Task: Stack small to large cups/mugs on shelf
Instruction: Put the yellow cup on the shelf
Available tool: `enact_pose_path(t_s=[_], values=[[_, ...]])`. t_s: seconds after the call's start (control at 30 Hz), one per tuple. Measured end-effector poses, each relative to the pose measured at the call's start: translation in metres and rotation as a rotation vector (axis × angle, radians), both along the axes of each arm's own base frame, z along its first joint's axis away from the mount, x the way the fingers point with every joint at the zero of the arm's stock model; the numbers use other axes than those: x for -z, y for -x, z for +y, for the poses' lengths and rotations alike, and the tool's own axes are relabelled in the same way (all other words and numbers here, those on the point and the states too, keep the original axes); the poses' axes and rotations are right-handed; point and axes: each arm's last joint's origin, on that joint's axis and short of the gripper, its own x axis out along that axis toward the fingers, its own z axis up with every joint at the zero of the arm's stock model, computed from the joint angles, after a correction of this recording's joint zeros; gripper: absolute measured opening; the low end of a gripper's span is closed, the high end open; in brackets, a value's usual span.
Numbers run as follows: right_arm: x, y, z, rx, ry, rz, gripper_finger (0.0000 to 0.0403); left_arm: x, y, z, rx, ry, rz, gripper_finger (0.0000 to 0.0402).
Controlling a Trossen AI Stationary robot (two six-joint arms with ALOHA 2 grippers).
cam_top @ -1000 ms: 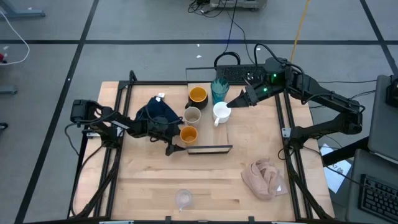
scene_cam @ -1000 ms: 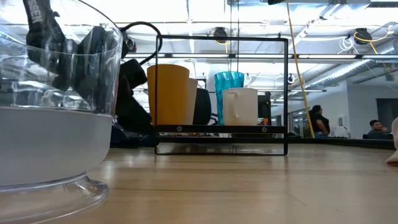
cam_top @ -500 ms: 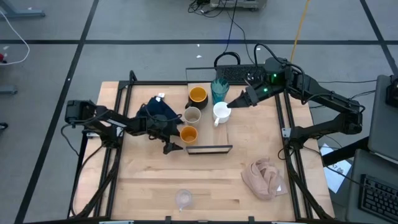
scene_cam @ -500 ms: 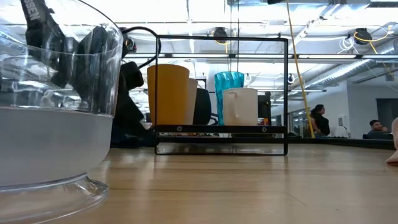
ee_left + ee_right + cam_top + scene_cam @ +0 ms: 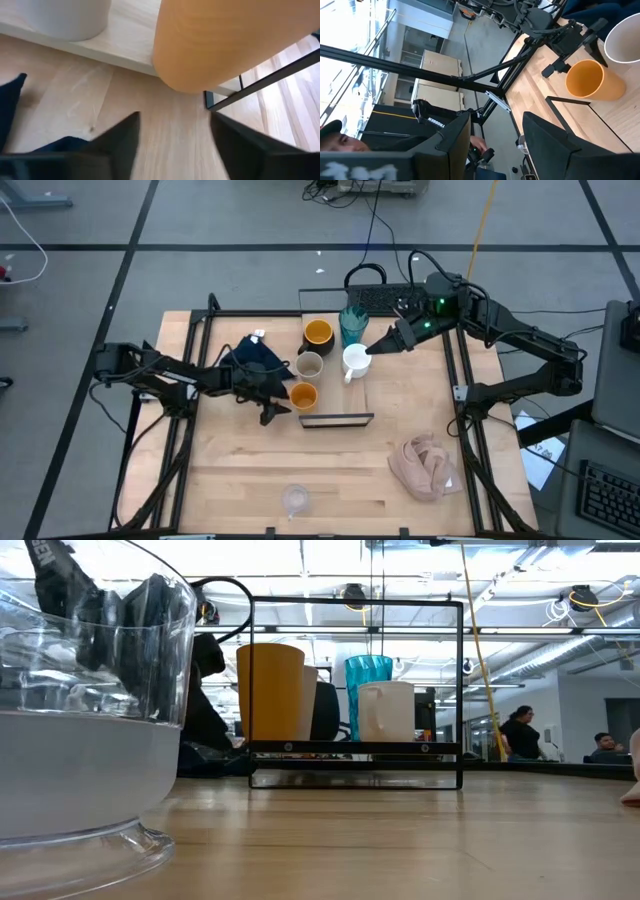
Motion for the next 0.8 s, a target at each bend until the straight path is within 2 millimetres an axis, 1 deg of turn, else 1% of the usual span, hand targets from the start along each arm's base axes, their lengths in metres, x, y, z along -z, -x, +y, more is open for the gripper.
enact_pose_path(t_s=[0.23,0.27,0.3,0.6,0.8], values=[[0.000,0.000,0.000,0.001,-0.001,0.001,0.0171,0.000,0.000,-0.001,0.028,0.006,-0.005,0.0054],[0.000,0.000,0.000,0.001,-0.001,0.001,0.0171,0.000,0.000,-0.001,0.031,0.001,-0.006,0.0030],[0.000,0.000,0.000,0.001,-0.001,0.001,0.0171,0.000,0.000,-0.001,0.033,-0.003,-0.007,0.0015],[0.000,0.000,0.000,0.001,-0.001,0.001,0.0171,-0.010,-0.004,-0.001,0.053,-0.001,-0.103,0.0004],[0.000,0.000,0.000,0.000,0.001,0.000,0.0171,-0.010,-0.004,-0.002,0.064,0.020,-0.101,0.0003]])
